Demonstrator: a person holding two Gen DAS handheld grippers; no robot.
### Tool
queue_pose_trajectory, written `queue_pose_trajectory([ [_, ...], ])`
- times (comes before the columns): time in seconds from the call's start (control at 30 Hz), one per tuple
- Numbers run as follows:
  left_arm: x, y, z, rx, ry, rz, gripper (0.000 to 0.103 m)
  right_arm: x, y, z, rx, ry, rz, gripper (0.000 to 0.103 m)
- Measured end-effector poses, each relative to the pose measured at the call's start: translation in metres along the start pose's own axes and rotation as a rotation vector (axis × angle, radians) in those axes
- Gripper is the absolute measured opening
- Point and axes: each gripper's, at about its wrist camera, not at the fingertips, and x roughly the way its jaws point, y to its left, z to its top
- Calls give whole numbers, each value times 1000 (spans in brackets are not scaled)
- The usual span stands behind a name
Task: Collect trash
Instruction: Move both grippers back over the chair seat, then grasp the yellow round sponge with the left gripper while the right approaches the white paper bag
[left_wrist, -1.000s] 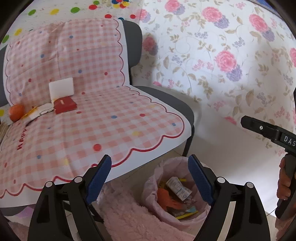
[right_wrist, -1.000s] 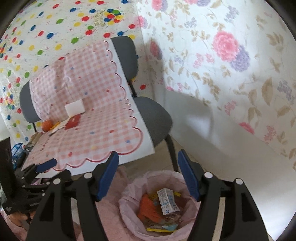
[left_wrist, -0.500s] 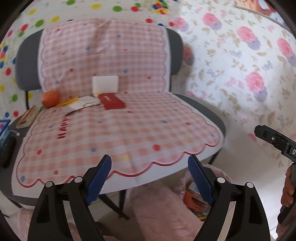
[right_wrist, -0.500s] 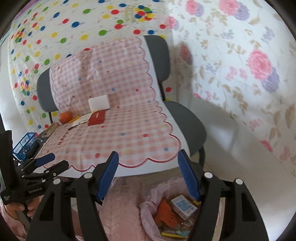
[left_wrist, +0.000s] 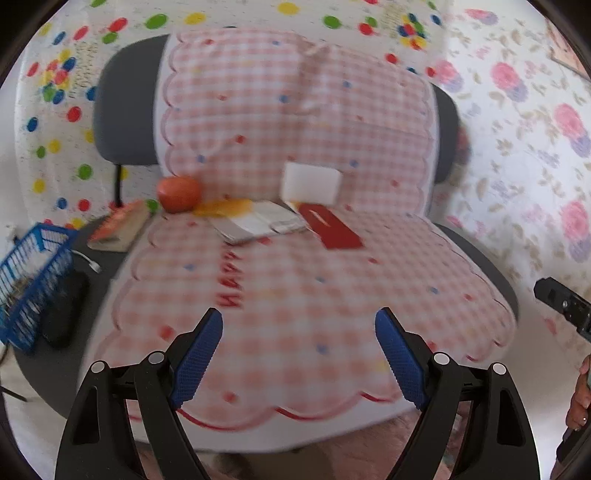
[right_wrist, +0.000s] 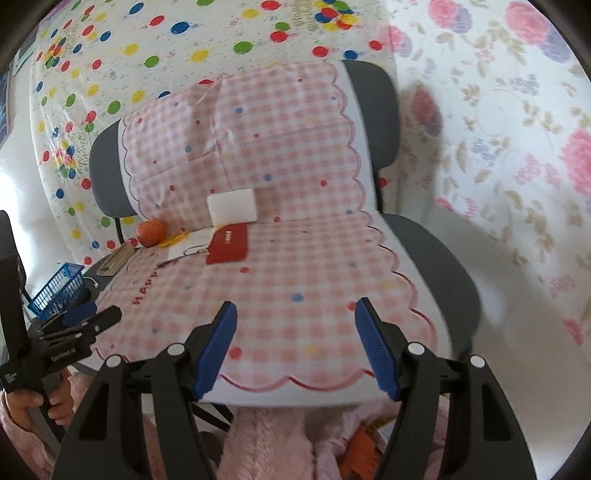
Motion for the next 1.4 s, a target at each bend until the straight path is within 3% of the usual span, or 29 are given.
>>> queue_pose_trajectory([
  [0.2, 10, 40, 24, -34, -14, 98, 84, 40, 21, 22, -18, 38, 64, 65],
  [0.3, 27, 56, 36, -31, 24, 142, 84, 57, 32, 33, -23, 45, 86, 65],
  [0.5, 72, 75, 62, -30, 71, 119, 82, 105, 53, 55, -71, 79, 115, 65],
  [0.73, 139, 69, 95, 15, 130, 114, 76, 169, 71, 86, -102, 104, 129, 44],
  [0.8, 161, 66, 105, 32, 164, 102, 66, 182, 73, 94, -96, 106, 131, 44],
  [1.13, 237, 53, 125, 126, 274, 134, 63, 227, 69, 106, -53, 145, 147, 44],
  [1.27, 250, 68, 127, 96, 288, 138, 55, 231, 65, 103, -53, 160, 147, 44],
  [1.4, 247, 78, 128, 94, 288, 147, 33, 232, 60, 100, -54, 169, 139, 44],
])
